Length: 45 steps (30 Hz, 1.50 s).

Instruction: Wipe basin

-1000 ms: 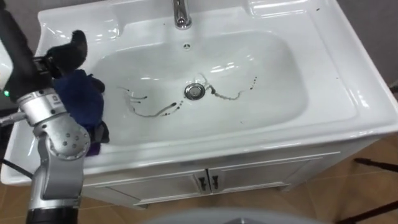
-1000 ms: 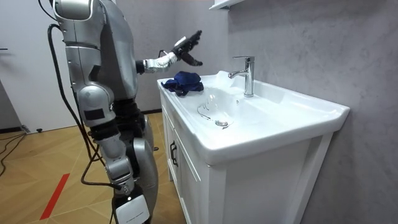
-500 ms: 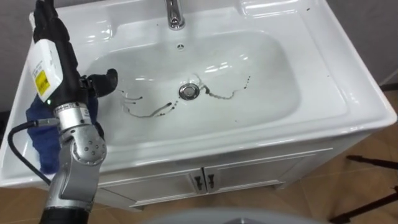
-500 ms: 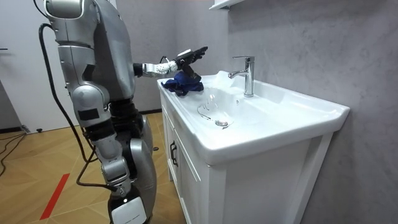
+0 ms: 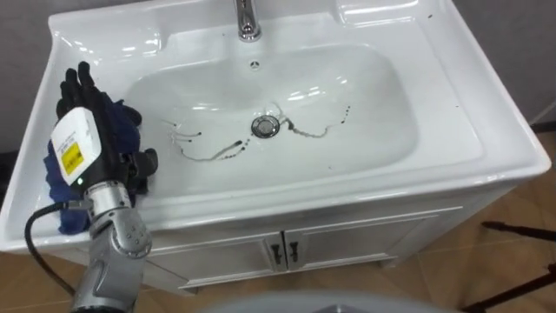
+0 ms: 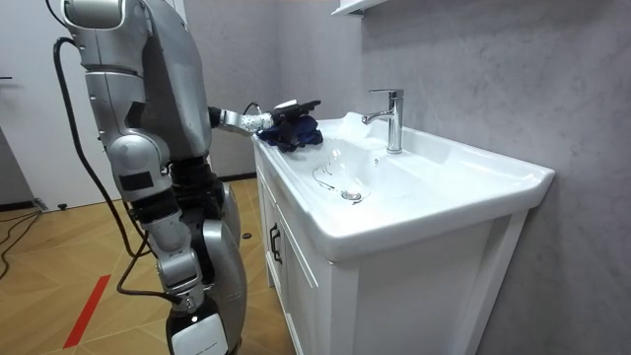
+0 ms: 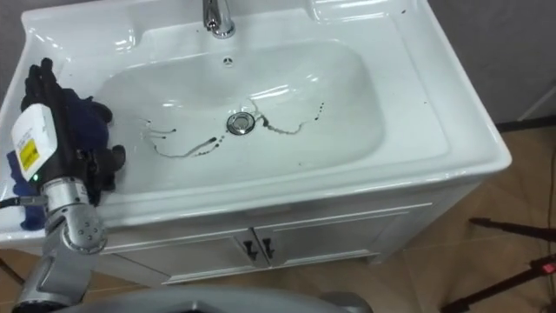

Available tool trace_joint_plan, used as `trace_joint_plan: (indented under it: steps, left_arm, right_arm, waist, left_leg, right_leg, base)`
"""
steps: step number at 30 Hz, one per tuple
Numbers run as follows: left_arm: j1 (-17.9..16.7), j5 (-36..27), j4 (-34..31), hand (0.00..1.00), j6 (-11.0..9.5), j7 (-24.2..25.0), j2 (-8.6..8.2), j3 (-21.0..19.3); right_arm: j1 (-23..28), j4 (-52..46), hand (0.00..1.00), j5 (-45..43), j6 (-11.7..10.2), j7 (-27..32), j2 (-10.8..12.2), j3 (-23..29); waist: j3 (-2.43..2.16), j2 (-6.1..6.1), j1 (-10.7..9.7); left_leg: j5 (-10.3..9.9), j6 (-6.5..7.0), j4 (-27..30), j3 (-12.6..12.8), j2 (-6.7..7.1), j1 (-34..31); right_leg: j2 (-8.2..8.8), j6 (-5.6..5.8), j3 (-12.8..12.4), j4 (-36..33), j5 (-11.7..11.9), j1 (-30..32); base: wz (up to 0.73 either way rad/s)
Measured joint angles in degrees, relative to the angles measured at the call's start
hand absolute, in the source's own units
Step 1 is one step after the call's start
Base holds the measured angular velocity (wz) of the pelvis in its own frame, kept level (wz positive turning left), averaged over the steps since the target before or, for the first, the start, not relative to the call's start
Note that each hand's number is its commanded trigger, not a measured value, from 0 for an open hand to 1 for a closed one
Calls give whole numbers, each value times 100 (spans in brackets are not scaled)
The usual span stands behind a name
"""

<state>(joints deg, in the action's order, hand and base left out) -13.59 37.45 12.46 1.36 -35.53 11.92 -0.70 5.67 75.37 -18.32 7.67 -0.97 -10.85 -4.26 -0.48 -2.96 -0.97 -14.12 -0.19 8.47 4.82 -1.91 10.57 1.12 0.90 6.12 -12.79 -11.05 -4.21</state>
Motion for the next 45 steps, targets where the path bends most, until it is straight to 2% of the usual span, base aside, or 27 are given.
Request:
trace_joint_plan:
  steps: [7,19,25,32,43,44,45]
  left_arm:
    - [-91,93,155,0,113,-118,1,-141]
    - [-135,93,416,0,259,-158,-85,-136]
    - [-132,95,483,0,349,-282,-129,-135]
    - [-92,90,747,0,462,-281,-173,-116]
    - [100,91,1098,0,495,-168,-169,-120]
    - [114,91,1129,4,496,-166,-169,-121]
    - [116,91,1145,52,496,-163,-169,-121]
  right_arm:
    - [17,-43,0,-19,61,25,8,-7]
    - [13,-193,0,-13,198,87,5,-8]
    - [49,-216,0,-25,269,83,1,-8]
    - [141,-390,0,-251,488,81,11,-3]
    - [356,-663,0,-248,626,33,31,-5]
    - [390,-663,0,-248,670,19,40,-5]
    - [404,-662,0,-248,700,16,44,-5]
  waist:
    - [18,6,21]
    - [25,-10,-6]
    - [13,-22,-20]
    - [-1,-35,-51]
    - [-8,-35,-64]
    - [-15,-44,-64]
    - [-24,-50,-64]
  left_leg:
    - [1,-3,4,119,-20,26]
    - [0,-4,-6,117,-20,106]
    - [0,-5,-29,114,-22,102]
    - [1,-5,-6,117,-20,108]
    - [1,-8,-12,146,-23,245]
    - [1,-8,-38,146,-27,260]
    - [1,-8,-50,146,-29,267]
  right_leg:
    - [-27,-8,-83,13,3,-1]
    - [-24,-9,-76,20,2,-73]
    - [-27,-9,-72,11,3,-74]
    - [-28,-11,-91,13,0,-79]
    - [-39,-15,-137,7,-2,-170]
    - [-45,-17,-137,5,1,-172]
    - [-47,-18,-137,5,1,-175]
  base:
    - [-6]
    - [0]
    - [0]
    - [0]
    - [-1]
    - [0]
    - [0]
